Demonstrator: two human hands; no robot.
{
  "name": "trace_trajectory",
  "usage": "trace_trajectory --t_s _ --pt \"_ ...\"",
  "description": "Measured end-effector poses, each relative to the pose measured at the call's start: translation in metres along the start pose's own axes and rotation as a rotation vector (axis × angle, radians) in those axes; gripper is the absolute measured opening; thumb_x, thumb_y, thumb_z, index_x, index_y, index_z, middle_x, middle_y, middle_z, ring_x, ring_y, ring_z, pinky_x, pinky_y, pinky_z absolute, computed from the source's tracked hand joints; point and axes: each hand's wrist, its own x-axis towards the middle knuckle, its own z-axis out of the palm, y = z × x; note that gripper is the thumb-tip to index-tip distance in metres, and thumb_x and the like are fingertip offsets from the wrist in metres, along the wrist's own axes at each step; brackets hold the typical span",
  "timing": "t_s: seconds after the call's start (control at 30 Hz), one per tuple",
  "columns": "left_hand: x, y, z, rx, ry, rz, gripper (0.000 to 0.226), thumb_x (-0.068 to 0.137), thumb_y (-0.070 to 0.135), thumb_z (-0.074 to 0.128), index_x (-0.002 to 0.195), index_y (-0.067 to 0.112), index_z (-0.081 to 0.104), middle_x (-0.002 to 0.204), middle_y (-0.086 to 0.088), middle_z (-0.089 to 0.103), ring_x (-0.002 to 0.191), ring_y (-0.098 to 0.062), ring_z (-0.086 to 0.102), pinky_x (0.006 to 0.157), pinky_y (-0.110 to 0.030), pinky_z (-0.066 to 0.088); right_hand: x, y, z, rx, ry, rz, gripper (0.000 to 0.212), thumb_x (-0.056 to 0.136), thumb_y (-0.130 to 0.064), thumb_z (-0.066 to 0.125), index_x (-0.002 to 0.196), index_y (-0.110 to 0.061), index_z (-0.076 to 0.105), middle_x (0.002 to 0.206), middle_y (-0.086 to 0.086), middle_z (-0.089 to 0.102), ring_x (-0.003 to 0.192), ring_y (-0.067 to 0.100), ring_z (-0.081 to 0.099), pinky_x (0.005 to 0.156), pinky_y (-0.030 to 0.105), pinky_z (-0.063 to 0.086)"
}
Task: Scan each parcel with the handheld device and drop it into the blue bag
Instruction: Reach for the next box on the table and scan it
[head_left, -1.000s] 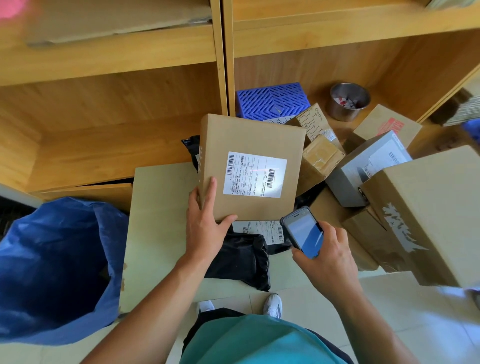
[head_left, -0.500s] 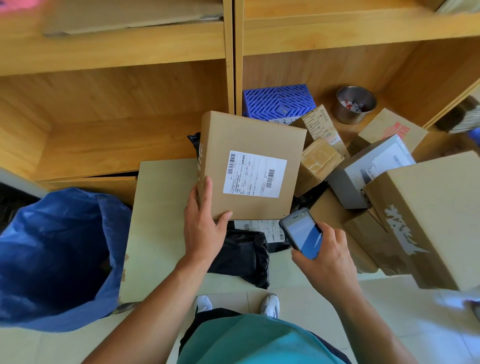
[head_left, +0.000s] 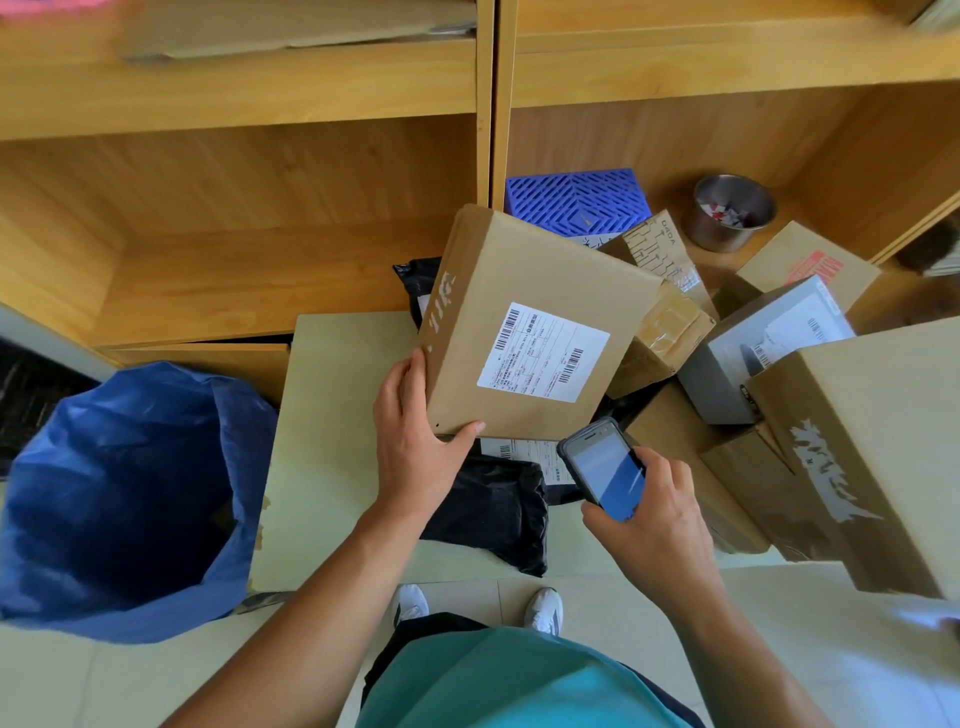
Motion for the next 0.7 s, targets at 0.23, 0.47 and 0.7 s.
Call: trace_trajectory --t_s 0.23,0.47,0.7 --pt "0.000 0.007 -0.005 0.046 -0.113 0.010 0.113 0.079 0.050 0.084 0.161 0.039 0.007 0.167 -0.005 0.027 0.148 -0.025 0.033 0.112 -0.046 0.043 -0.001 0.004 0.002 -0.003 0.001 -0.019 0.086 0.076 -0.048 0.081 0.145 -0.023 0.036 0.122 -0.005 0.039 0.107 0.016 0.047 0.073 0.025 0.042" --pt "-0.006 0.008 -0.017 0.073 -0.082 -0.013 0.106 0.086 0.047 0.077 0.162 0.042 0.003 0.163 -0.005 0.032 0.143 -0.028 0.037 0.111 -0.043 0.040 -0.002 0.005 0.004 -0.004 -0.013 -0.065 0.087 0.076 -0.049 0.081 0.146 -0.024 0.035 0.121 -0.007 0.037 0.106 0.015 0.045 0.070 0.023 0.040" --pt "-0.024 -0.011 -0.064 0.195 0.018 -0.075 0.105 0.087 0.044 0.078 0.164 0.037 0.007 0.161 -0.008 0.035 0.141 -0.030 0.039 0.110 -0.044 0.041 -0.001 -0.018 0.019 0.018 -0.083 -0.197 0.088 0.076 -0.050 0.080 0.148 -0.025 0.035 0.131 -0.006 0.040 0.114 0.019 0.049 0.077 0.029 0.043"
